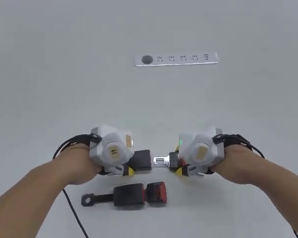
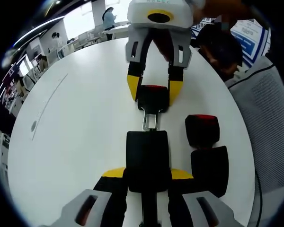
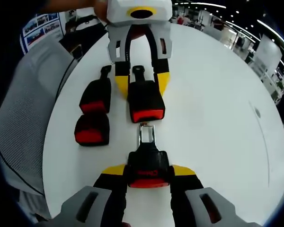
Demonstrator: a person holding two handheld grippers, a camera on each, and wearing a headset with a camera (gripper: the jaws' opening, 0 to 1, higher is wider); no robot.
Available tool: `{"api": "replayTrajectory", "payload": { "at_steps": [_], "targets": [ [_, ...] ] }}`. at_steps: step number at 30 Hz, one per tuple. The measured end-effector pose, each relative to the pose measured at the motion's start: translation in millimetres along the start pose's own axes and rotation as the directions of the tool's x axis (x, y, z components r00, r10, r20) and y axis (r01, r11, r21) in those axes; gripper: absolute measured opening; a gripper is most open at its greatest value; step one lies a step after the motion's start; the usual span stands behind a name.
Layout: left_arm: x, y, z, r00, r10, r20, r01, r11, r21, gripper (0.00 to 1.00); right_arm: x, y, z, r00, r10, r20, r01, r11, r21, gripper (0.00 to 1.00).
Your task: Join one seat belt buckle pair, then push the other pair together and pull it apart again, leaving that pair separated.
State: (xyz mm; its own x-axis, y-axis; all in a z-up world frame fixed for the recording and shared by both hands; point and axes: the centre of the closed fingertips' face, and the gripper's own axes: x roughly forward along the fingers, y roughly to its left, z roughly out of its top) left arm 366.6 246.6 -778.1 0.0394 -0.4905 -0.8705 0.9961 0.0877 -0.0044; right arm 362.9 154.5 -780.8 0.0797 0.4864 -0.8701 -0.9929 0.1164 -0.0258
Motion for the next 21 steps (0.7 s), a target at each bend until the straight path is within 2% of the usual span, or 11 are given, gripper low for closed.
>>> {"api": "replayTrajectory", "payload": {
  "at_steps": [14, 21],
  "targets": [
    [0.4, 1.0, -0.7, 1.0000, 0.003, 0.005, -0.003, 1.000, 0.003, 0.33, 8.5, -2.0, 15.7, 0.9995, -0.008, 0.030, 0.009, 1.000, -0.022, 0.32],
    [-0.2, 0.6, 0.4, 0.9999, 0.000, 0.012, 0.000, 1.000, 0.008, 0.32, 8.3, -3.1, 16.4, 0.9998, 0.000, 0.021, 0.001, 1.000, -0.031, 0.30]
  ]
}}
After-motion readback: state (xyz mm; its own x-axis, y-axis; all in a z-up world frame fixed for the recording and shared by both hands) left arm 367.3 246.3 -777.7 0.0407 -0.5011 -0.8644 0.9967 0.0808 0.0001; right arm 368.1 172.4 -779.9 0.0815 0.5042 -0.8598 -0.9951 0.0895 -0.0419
